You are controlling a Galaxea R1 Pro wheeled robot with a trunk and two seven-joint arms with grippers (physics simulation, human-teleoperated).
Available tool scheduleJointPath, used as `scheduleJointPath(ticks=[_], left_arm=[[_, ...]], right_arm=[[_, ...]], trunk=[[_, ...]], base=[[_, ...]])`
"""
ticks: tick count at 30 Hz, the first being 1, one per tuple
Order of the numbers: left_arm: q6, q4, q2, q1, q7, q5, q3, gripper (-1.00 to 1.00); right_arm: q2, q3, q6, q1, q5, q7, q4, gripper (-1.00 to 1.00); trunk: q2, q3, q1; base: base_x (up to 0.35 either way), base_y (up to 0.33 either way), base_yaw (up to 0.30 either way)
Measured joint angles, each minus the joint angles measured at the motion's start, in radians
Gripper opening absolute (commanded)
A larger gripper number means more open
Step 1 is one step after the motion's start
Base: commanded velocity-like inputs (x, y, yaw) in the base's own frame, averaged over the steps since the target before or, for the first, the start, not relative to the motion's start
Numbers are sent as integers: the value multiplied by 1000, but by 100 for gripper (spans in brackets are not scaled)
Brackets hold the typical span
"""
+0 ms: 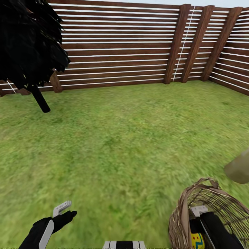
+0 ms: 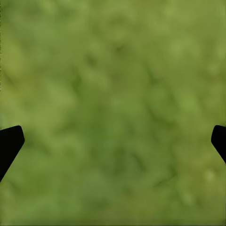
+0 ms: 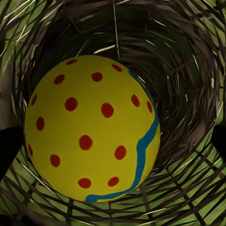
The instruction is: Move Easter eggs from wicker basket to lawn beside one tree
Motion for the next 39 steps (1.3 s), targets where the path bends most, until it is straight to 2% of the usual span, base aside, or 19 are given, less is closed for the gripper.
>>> scheduleJointPath(ticks=[28, 31, 39], left_arm=[[-3, 18, -1, 0, 1, -1, 0, 100], [-4, 20, -2, 0, 1, -1, 0, 100], [-6, 20, -4, 0, 0, 0, 0, 100]], right_arm=[[3, 7, -6, 0, 0, -1, -2, 100], [3, 8, -3, 0, -21, 0, -1, 100], [3, 8, -4, 0, -22, -1, -1, 100]], trunk=[[-7, -108, 13], [-7, -120, 14], [-7, -120, 14]], base=[[0, 0, 0], [0, 0, 0], [0, 0, 0]])
